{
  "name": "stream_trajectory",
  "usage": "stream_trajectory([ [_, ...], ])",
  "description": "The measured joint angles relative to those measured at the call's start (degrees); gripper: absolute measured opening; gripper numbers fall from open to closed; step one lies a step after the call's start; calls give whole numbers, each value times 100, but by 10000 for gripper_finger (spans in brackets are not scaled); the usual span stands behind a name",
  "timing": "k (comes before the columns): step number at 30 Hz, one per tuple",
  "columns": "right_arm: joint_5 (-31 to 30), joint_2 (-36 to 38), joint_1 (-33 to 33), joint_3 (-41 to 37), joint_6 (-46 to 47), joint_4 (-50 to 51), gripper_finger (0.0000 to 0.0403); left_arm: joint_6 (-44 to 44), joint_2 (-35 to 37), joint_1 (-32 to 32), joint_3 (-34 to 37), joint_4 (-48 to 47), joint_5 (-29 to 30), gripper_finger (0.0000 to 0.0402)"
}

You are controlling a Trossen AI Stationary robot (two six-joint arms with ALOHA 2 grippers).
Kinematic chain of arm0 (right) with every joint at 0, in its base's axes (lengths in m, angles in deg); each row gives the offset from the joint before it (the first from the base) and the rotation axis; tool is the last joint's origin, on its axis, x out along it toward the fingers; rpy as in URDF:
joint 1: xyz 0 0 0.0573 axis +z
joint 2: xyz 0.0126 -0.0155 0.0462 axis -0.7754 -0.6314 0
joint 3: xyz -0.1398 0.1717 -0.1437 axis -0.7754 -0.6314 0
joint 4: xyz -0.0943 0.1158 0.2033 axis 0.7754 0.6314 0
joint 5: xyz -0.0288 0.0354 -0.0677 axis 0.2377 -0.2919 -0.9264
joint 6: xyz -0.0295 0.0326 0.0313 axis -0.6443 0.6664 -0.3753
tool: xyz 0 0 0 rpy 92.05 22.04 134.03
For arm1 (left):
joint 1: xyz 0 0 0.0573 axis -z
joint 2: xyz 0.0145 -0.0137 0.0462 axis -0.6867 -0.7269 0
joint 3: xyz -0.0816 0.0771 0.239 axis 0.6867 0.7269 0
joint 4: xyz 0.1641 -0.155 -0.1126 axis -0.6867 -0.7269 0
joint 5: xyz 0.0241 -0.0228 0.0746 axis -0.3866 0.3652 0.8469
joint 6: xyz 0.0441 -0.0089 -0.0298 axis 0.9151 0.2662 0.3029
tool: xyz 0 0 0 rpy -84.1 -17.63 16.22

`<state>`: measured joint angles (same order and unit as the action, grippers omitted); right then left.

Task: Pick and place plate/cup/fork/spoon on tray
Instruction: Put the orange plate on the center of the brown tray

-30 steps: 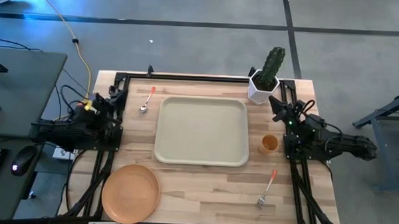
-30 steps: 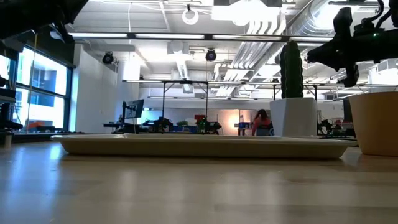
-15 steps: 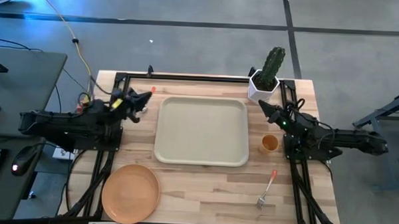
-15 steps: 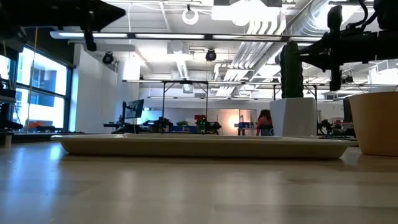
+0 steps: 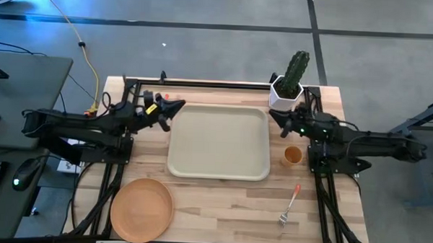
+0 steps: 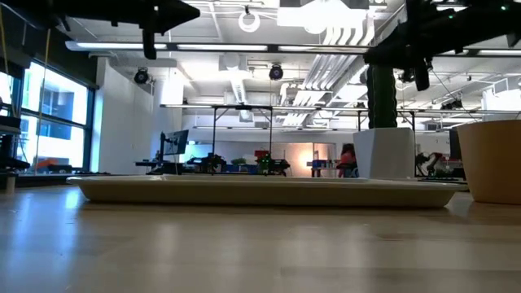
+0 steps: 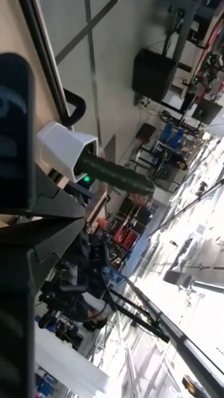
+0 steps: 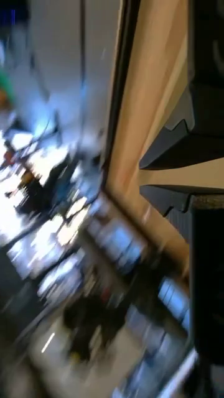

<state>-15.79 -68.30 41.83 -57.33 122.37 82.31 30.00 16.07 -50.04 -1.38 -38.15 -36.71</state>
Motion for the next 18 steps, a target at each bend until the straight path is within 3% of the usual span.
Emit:
stream_trajectory([
  [5, -170, -712, -38, 721, -263, 1155, 42, -277, -117, 164, -50, -15, -32, 3],
  [18, 1118, -1855, 75, 1307, -541, 1028, 42, -1747, -872, 1121, -55, -249, 145, 3],
])
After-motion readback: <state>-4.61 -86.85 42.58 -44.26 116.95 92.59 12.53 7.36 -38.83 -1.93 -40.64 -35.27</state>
